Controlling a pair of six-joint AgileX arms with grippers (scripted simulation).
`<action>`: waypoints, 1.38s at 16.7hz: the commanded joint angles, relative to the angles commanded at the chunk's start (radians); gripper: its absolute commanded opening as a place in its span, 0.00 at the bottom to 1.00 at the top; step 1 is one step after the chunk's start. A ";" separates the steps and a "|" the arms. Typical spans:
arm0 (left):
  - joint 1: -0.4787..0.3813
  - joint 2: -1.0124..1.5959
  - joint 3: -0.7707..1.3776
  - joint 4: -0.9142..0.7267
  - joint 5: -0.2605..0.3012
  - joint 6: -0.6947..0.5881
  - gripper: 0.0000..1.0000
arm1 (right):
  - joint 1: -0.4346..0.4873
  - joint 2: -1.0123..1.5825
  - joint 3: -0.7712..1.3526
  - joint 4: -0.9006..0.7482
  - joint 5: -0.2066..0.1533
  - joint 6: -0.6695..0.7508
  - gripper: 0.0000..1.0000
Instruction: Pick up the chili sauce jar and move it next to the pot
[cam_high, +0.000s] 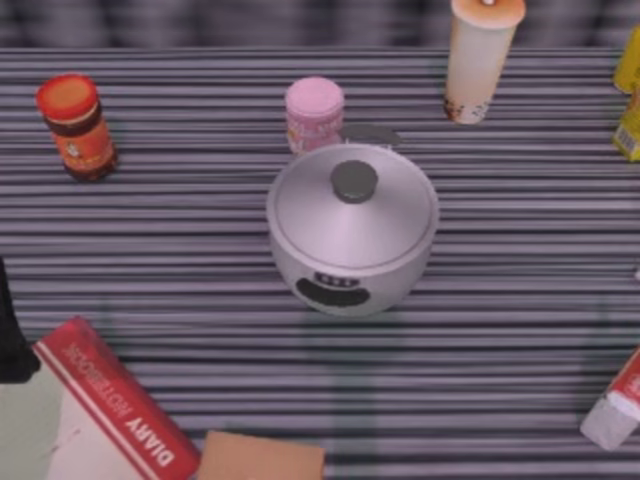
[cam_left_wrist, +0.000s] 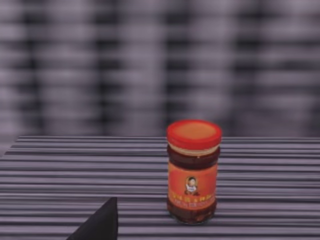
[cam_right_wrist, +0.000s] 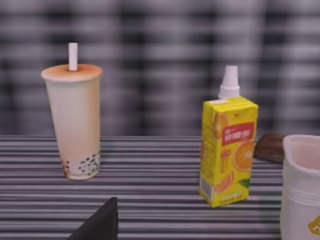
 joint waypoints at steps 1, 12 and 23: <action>0.000 0.000 0.000 0.000 0.000 0.000 1.00 | 0.000 0.000 0.000 0.000 0.000 0.000 1.00; 0.011 0.436 0.330 -0.263 0.046 0.150 1.00 | 0.000 0.000 0.000 0.000 0.000 0.000 1.00; 0.037 1.311 1.348 -0.698 0.153 0.514 1.00 | 0.000 0.000 0.000 0.000 0.000 0.000 1.00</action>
